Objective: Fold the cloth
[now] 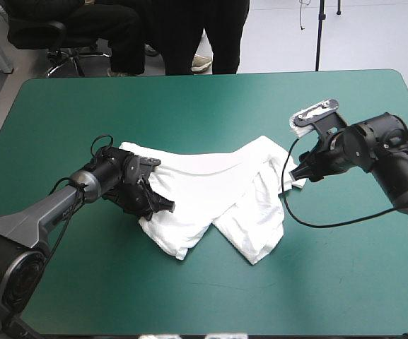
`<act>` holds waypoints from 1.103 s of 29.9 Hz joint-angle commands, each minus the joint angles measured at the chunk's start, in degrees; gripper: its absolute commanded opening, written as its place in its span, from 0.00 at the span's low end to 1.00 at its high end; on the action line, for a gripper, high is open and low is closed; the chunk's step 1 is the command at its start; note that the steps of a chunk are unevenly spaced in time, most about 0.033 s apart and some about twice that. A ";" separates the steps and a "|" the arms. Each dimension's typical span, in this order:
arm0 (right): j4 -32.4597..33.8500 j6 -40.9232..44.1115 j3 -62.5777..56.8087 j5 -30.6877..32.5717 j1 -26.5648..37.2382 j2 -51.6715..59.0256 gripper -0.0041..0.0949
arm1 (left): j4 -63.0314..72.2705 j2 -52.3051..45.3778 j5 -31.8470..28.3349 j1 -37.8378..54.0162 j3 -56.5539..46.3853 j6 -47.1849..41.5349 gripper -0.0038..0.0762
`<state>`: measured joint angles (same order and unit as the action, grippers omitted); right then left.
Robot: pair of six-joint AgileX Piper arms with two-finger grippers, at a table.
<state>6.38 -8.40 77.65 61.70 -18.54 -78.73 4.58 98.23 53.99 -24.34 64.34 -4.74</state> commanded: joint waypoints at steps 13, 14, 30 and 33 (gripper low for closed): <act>5.36 1.29 1.31 -11.41 0.60 -14.95 0.61 | 1.85 -0.36 -2.30 -1.31 0.15 -0.22 0.03; 4.91 1.39 1.31 -11.70 1.07 -16.11 0.61 | 1.85 -0.36 -2.21 -1.31 0.15 -0.22 0.03; -6.38 -2.80 1.31 -13.47 5.78 -26.27 0.57 | 0.58 -0.47 -1.45 -1.31 0.15 -0.22 0.03; -8.83 -3.14 1.31 -11.80 5.78 -28.51 0.47 | 0.43 -0.47 -1.45 -1.31 0.15 -0.22 0.03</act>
<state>-0.36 -10.38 78.15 49.44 -12.95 -107.09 4.13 98.23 53.93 -24.97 64.34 -4.74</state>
